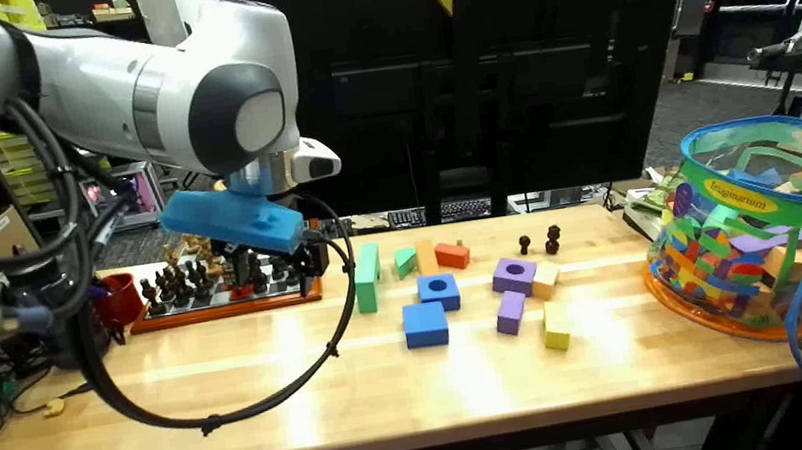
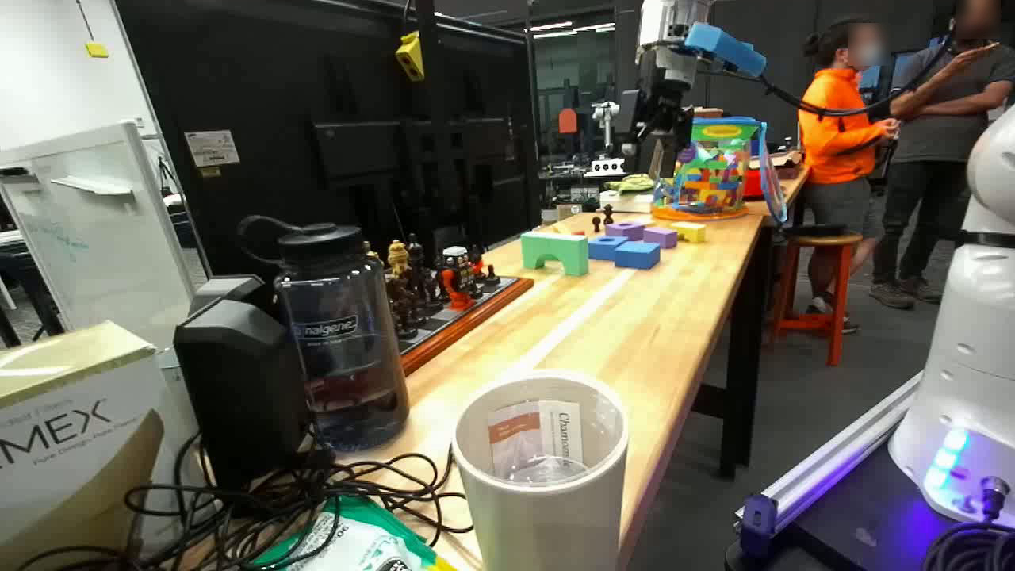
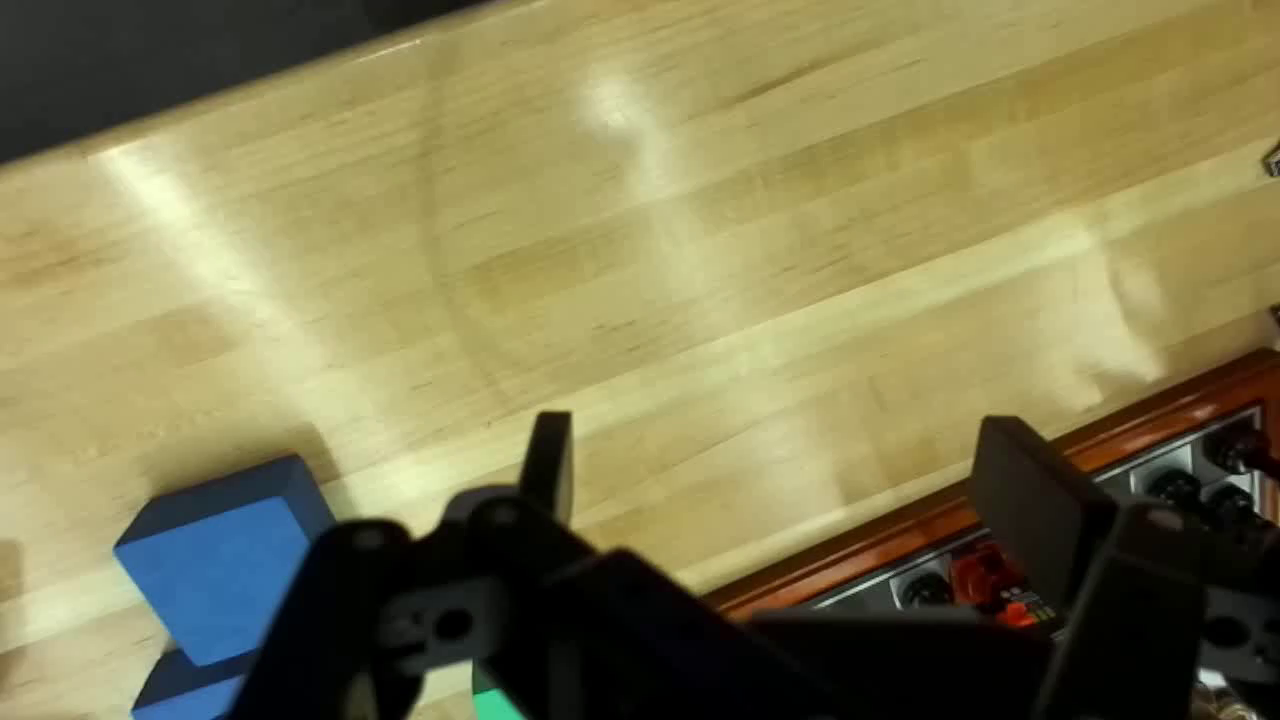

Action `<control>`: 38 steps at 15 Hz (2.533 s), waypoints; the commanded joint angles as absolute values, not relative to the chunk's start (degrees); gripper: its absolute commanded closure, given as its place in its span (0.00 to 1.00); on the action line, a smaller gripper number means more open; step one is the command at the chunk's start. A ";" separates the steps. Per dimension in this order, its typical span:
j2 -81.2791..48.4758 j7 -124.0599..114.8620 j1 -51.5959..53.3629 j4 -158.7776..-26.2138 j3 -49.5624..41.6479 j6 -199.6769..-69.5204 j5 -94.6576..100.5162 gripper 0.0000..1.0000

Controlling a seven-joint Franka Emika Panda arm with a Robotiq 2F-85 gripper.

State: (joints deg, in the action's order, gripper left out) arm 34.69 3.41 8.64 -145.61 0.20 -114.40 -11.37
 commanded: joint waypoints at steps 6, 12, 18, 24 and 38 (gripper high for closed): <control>34.67 3.77 7.87 -145.48 0.85 -114.17 -11.76 0.00; 34.67 3.77 7.87 -145.48 0.85 -114.17 -11.76 0.00; 34.67 3.77 7.87 -145.48 0.85 -114.17 -11.76 0.00; 34.67 3.77 7.87 -145.48 0.85 -114.17 -11.76 0.00; 23.11 8.04 5.48 -146.42 0.83 -137.34 -0.69 0.00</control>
State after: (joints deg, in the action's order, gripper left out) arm 27.61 7.46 6.78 -147.35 0.52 -132.21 -2.35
